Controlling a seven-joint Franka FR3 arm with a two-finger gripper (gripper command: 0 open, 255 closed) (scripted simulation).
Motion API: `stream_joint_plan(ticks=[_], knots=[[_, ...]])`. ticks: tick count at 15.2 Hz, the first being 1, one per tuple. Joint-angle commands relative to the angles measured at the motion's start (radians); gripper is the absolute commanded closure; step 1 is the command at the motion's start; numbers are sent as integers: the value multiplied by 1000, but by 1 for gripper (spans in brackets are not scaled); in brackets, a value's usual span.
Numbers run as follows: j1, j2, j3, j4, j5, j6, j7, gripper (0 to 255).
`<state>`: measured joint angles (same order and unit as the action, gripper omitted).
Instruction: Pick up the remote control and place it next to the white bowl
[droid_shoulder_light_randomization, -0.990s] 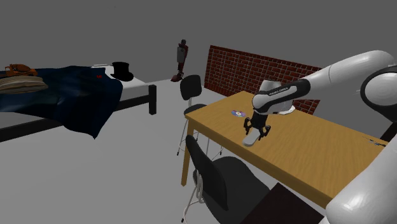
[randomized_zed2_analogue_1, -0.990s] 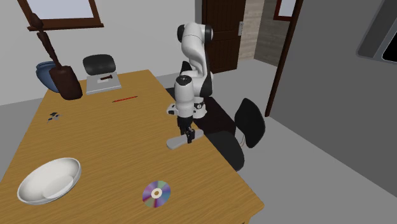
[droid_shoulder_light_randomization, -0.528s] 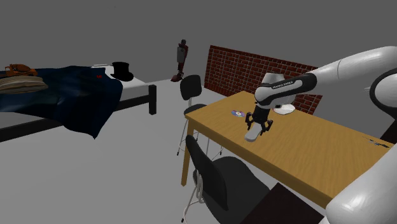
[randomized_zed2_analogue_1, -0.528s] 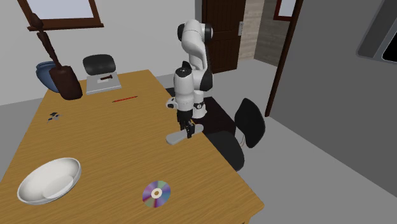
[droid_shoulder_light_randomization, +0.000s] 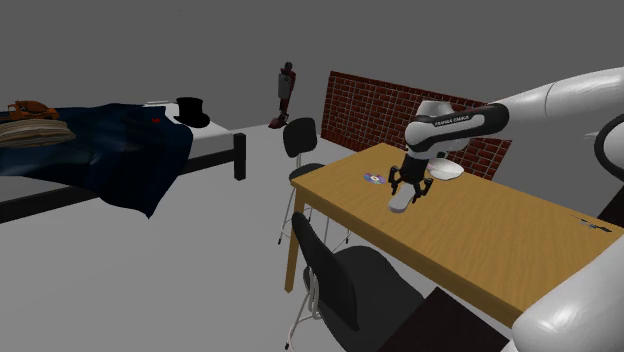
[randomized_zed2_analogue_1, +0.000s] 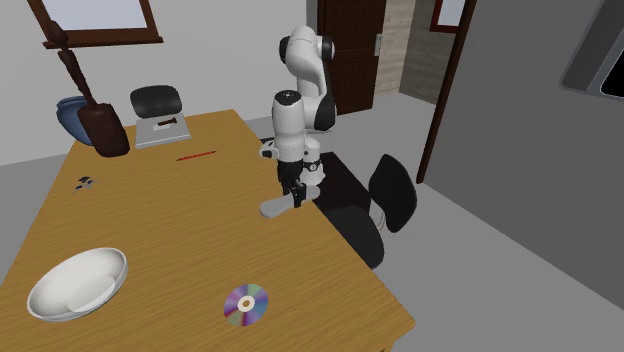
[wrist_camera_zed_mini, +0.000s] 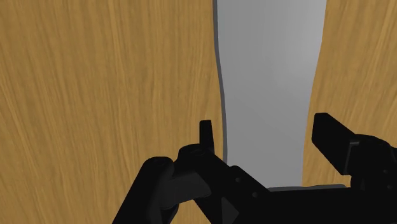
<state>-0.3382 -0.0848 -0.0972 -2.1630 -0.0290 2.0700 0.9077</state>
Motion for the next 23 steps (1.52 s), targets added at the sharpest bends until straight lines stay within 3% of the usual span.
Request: stream_joint_plan(ticks=[1, 10, 23], knots=[[0, -11, 0, 17, -1, -27, -1, 255], [0, -41, 1, 104, -2, -145, -1, 255], [-143, 134, -163, 310, 22, -171, -318, 255]])
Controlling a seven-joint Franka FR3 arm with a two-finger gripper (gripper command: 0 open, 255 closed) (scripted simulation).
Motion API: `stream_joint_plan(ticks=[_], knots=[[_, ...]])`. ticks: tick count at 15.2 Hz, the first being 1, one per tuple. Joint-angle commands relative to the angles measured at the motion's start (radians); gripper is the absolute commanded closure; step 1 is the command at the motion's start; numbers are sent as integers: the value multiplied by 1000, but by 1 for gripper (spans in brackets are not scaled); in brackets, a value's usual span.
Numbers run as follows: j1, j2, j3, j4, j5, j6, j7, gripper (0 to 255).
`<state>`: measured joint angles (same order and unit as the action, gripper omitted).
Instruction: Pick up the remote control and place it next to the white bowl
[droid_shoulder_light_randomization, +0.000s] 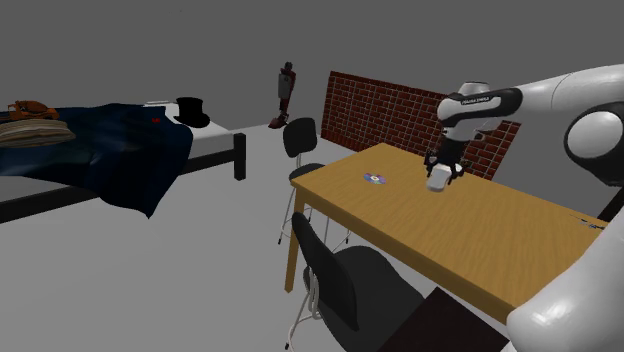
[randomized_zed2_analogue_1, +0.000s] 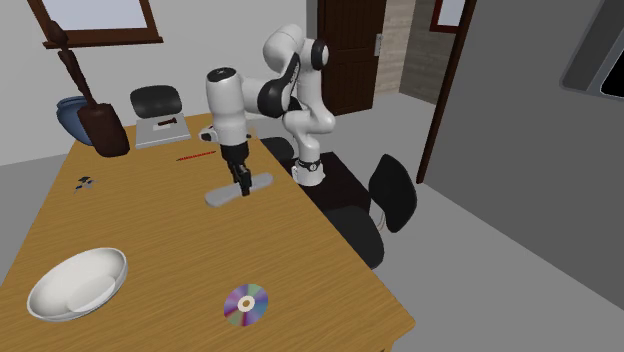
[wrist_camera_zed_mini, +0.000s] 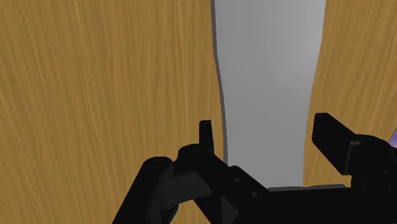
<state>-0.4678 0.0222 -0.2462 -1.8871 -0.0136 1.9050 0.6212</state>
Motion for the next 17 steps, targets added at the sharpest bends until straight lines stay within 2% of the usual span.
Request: stream_joint_plan(ticks=[1, 10, 14, 17], knots=[[-26, 48, -24, 58, 13, -11, -55, 255], [-159, 273, -94, 347, 94, -85, -266, 255], [-238, 404, -108, 532, 140, -146, -347, 255], [-309, 521, -110, 710, 177, -211, -397, 255]])
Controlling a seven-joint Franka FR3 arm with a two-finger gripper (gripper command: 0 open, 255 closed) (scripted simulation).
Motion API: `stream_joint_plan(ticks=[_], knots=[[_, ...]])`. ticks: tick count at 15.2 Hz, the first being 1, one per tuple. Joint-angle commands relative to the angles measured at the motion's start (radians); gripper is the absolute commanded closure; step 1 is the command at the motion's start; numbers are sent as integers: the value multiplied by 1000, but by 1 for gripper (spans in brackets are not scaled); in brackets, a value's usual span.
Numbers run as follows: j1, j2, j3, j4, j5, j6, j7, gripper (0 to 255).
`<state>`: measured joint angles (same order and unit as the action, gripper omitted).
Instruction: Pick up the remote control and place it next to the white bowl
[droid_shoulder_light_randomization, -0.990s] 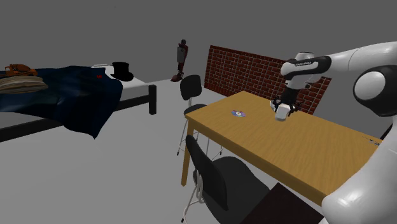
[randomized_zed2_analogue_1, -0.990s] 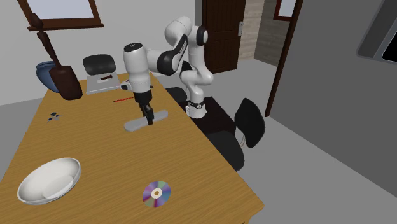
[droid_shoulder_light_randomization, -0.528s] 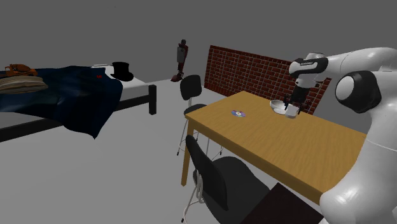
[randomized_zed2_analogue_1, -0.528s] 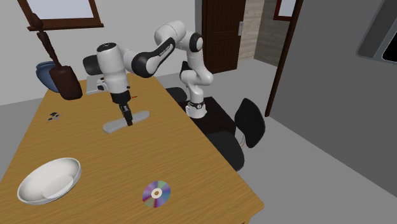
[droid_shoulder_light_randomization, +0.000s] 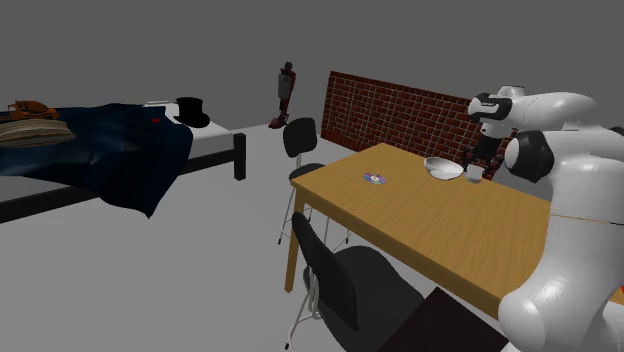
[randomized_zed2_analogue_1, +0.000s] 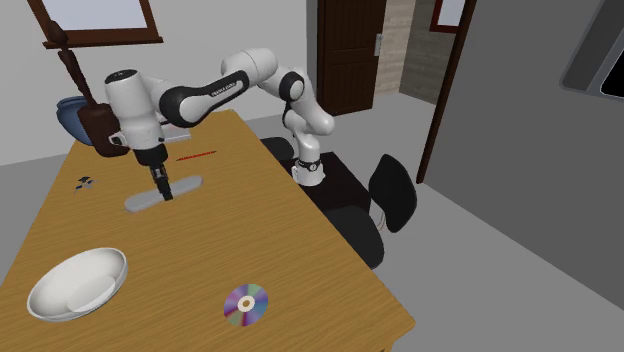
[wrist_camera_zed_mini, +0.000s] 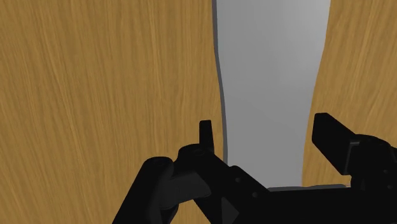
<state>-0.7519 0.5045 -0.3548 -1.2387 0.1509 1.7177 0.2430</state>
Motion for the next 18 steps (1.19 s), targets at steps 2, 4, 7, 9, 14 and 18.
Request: stream_joint_plan(ticks=[2, 4, 7, 9, 14, 18], knots=[[-82, 134, 2, 216, 38, -84, -46, 255], [-99, 164, 6, 253, 44, -90, -54, 255], [-90, 153, 5, 193, 42, -42, -56, 255], [-84, 149, 5, 158, 42, -12, -58, 255], [-74, 145, 6, 84, 43, 58, -62, 255], [-69, 148, 7, 34, 45, 109, -65, 255]])
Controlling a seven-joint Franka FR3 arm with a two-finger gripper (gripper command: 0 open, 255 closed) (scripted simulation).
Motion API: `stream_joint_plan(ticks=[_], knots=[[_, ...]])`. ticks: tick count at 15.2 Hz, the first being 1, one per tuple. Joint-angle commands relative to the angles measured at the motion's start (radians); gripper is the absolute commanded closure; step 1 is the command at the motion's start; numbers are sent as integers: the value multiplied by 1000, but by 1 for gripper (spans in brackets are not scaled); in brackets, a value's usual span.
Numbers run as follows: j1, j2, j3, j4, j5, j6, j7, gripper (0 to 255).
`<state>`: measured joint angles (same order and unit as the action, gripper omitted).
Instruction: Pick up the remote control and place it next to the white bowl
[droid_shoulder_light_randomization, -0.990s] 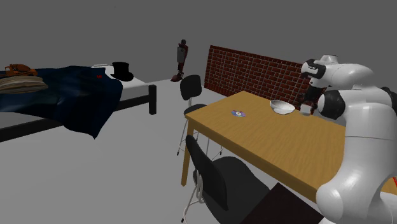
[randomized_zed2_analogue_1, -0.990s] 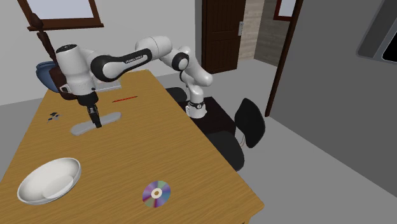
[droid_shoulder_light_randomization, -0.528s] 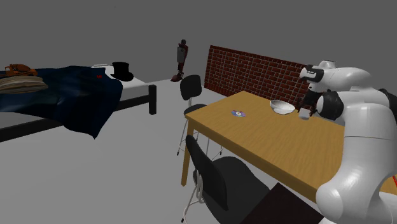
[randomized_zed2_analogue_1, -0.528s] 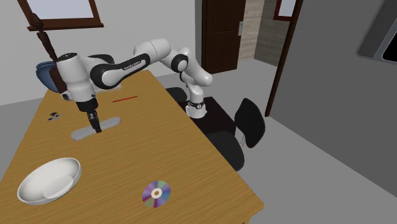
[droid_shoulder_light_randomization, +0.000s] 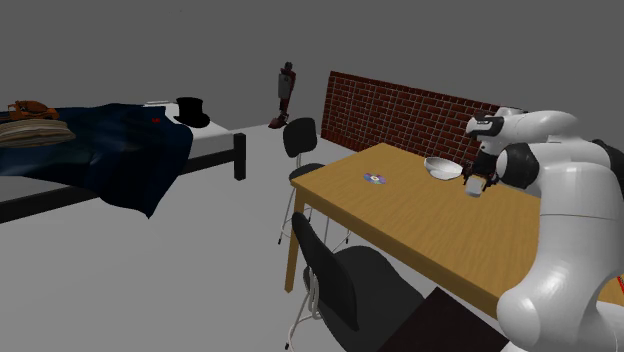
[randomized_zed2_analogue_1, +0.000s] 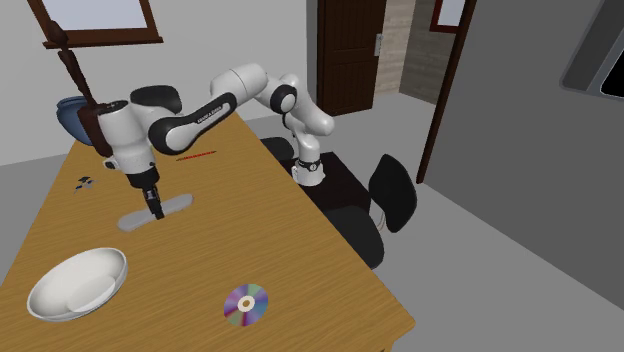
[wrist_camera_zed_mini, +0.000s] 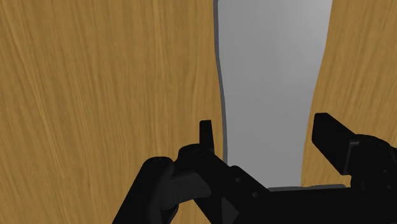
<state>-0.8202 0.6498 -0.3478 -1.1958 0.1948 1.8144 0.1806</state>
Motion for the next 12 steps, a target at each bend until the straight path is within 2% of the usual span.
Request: stream_joint_plan(ticks=[1, 9, 12], knots=[[0, 5, 1, -20, 2, 25, -3, 255], [5, 26, 7, -94, 11, 119, -10, 255], [6, 29, 7, -100, 12, 128, -11, 255]])
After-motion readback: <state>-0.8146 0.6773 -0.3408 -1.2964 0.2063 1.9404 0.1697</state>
